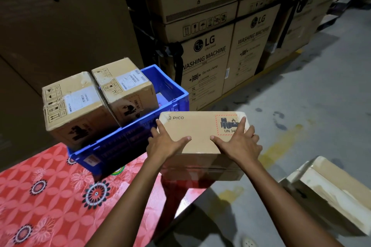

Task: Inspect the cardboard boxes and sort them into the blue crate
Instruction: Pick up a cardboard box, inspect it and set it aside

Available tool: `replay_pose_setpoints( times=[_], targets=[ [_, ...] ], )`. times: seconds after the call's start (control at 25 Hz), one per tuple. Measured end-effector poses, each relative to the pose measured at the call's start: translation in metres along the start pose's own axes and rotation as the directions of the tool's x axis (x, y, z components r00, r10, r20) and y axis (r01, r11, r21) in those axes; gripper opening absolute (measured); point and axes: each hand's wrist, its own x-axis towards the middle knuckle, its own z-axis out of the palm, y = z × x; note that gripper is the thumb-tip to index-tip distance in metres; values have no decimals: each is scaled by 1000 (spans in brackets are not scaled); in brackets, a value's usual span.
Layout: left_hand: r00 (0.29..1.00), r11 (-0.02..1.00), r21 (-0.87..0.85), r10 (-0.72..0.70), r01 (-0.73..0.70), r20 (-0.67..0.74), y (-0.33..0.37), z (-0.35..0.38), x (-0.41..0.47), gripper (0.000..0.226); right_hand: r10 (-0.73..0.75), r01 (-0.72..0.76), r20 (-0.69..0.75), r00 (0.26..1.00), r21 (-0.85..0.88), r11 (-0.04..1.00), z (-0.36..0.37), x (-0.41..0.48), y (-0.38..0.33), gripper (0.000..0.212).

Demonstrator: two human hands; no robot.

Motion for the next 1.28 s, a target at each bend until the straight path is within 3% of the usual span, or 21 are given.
replay_pose_setpoints(
  times=[0.2,0.56,0.76,0.92,1.12,1.28],
  targets=[
    [1000,999,28,-27,27,-5,6,4,-1,135,5,-5,11,1000,-52,999,3,2,0,127],
    [998,995,73,60,-63,32,16,-8,11,135,8,-7,18,1000,-47,999,-4,13,-8,125],
    [995,998,-39,50,-54,-91,37,-6,34,113,21,-18,-73,997,48,999,-7,42,-33,109],
    [977,995,101,19,2,-212,39,13,34,111,62,-63,-89,994,-10,998,6,46,-33,114],
    [995,994,112,9,2,-99,40,5,42,108,51,-52,-66,997,-10,999,2,53,-34,111],
    [983,986,162,74,-47,-169,31,8,38,99,-12,11,-112,994,-15,1000,7,45,-25,100]
  ],
)
